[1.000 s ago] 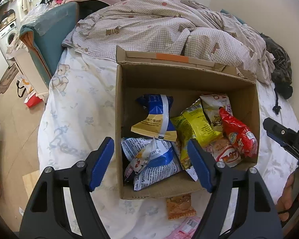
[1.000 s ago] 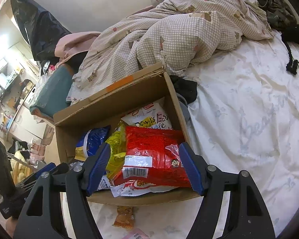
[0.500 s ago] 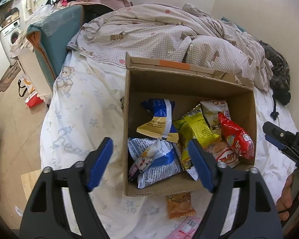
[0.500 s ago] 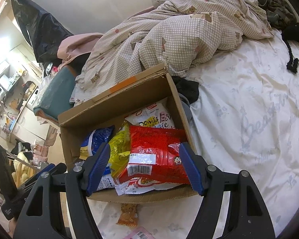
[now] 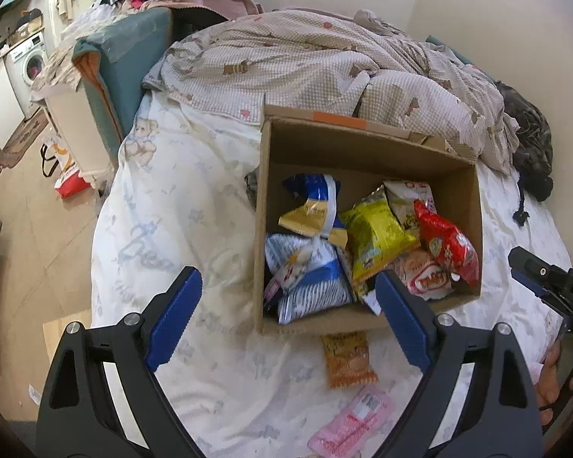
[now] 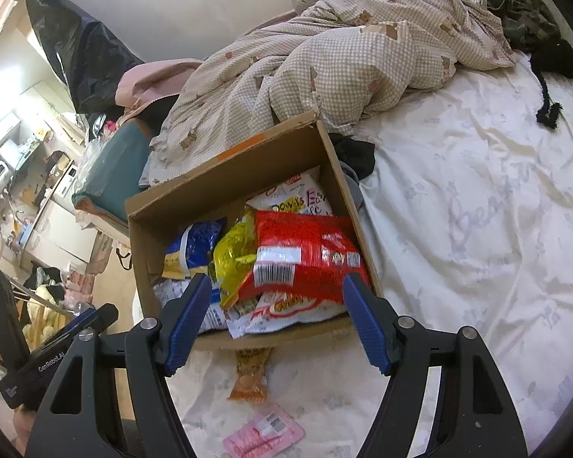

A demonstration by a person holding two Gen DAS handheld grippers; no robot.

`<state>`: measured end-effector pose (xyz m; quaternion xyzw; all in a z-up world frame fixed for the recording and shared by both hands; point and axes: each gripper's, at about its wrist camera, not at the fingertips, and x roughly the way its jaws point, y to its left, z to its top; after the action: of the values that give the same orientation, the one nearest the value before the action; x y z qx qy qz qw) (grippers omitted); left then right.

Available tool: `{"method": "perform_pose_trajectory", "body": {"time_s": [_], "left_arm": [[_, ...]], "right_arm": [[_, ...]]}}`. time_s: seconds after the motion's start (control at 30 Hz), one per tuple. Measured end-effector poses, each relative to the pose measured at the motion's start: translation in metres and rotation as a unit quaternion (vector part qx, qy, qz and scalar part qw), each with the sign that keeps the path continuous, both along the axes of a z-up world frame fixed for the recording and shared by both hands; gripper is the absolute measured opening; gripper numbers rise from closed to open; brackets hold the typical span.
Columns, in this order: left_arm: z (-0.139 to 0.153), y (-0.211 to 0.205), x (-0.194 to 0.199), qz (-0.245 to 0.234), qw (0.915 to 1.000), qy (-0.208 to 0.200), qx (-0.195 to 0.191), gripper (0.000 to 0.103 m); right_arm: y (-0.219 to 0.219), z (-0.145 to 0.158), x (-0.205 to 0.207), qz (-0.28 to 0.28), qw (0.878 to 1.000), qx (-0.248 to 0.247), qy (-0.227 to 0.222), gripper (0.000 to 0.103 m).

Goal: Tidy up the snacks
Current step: 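Withdraw both grippers from the box toward the pink and orange packets, then grasp the pink packet with the right gripper while the left gripper grasps the orange peanut packet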

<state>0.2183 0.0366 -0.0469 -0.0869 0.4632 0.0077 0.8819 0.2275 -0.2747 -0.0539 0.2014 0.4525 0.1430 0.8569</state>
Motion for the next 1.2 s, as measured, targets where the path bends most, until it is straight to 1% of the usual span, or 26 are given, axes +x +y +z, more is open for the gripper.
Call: {"method": "perform_pose_trajectory", "body": {"time_s": [0.17, 0.23, 0.37, 0.47, 0.53, 0.6, 0.63, 0.7, 0.77, 0.83, 0.9, 0.93, 1.0, 1.03, 1.1, 1.17, 1.2], "left_arm": [[-0.002, 0.007, -0.016, 0.013, 0.9999, 0.005, -0.007, 0.09], [-0.004, 0.011, -0.022, 0.023, 0.9996, 0.011, -0.014, 0.09], [-0.01, 0.018, -0.034, 0.039, 0.9985, 0.025, -0.028, 0.09], [-0.014, 0.021, -0.04, 0.048, 0.9977, 0.035, -0.032, 0.09], [-0.017, 0.022, -0.043, 0.053, 0.9971, 0.044, -0.033, 0.09], [-0.02, 0.024, -0.044, 0.057, 0.9961, 0.052, -0.043, 0.09], [-0.021, 0.024, -0.044, 0.059, 0.9956, 0.054, -0.049, 0.09], [-0.021, 0.025, -0.044, 0.061, 0.9952, 0.056, -0.051, 0.09], [-0.02, 0.026, -0.043, 0.065, 0.9951, 0.055, -0.05, 0.09], [-0.02, 0.028, -0.041, 0.072, 0.9945, 0.055, -0.053, 0.09], [-0.02, 0.028, -0.039, 0.077, 0.9937, 0.057, -0.058, 0.09], [-0.021, 0.027, -0.039, 0.078, 0.9932, 0.059, -0.062, 0.09], [-0.02, 0.026, -0.038, 0.079, 0.9926, 0.06, -0.07, 0.09], [-0.019, 0.025, -0.038, 0.079, 0.9927, 0.059, -0.071, 0.09], [-0.018, 0.024, -0.039, 0.076, 0.9934, 0.056, -0.067, 0.09], [-0.016, 0.024, -0.04, 0.073, 0.9937, 0.054, -0.065, 0.09], [-0.015, 0.025, -0.04, 0.074, 0.9935, 0.054, -0.068, 0.09]], "right_arm": [[-0.002, -0.008, -0.016, -0.006, 1.0, 0.005, 0.02, 0.074], [-0.002, -0.013, -0.022, -0.005, 0.999, 0.016, 0.031, 0.074], [0.001, -0.029, -0.034, 0.0, 0.997, 0.048, 0.068, 0.074], [0.009, -0.043, -0.042, 0.006, 0.994, 0.053, 0.094, 0.074], [0.017, -0.056, -0.046, 0.011, 0.991, 0.054, 0.119, 0.075], [0.026, -0.073, -0.049, 0.023, 0.986, 0.054, 0.153, 0.076], [0.034, -0.085, -0.051, 0.032, 0.982, 0.045, 0.179, 0.076], [0.044, -0.101, -0.055, 0.041, 0.977, 0.034, 0.208, 0.076], [0.056, -0.124, -0.063, 0.049, 0.966, 0.021, 0.253, 0.076], [0.064, -0.146, -0.074, 0.036, 0.954, 0.034, 0.294, 0.076], [0.07, -0.161, -0.084, 0.006, 0.945, 0.041, 0.325, 0.077], [0.074, -0.163, -0.089, -0.015, 0.945, 0.035, 0.324, 0.077], [0.086, -0.159, -0.091, -0.04, 0.951, 0.008, 0.306, 0.089], [0.095, -0.157, -0.092, -0.054, 0.953, -0.016, 0.296, 0.089], [0.116, -0.156, -0.095, -0.075, 0.953, -0.081, 0.282, 0.091], [0.139, -0.158, -0.099, -0.067, 0.95, -0.153, 0.266, 0.092], [0.15, -0.16, -0.101, -0.053, 0.947, -0.186, 0.257, 0.093]]}}
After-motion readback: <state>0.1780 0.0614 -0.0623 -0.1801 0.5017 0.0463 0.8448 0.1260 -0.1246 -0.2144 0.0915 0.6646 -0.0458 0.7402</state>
